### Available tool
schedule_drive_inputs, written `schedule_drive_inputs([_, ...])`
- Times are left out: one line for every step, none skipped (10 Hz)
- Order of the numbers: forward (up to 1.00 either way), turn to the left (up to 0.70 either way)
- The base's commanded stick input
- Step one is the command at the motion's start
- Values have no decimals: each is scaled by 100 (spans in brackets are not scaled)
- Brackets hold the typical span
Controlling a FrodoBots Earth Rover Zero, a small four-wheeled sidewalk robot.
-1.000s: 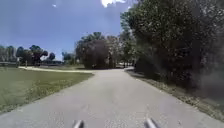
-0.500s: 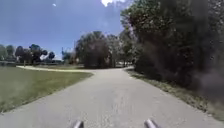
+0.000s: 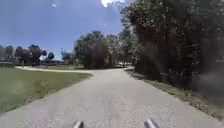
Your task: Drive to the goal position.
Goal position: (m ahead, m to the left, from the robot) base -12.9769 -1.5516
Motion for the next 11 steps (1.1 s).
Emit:
schedule_drive_inputs([50,0])
schedule_drive_inputs([50,0])
schedule_drive_inputs([50,0])
schedule_drive_inputs([50,0])
schedule_drive_inputs([50,0])
schedule_drive_inputs([50,0])
schedule_drive_inputs([50,0])
schedule_drive_inputs([50,0])
schedule_drive_inputs([50,0])
schedule_drive_inputs([50,0])
schedule_drive_inputs([50,0])
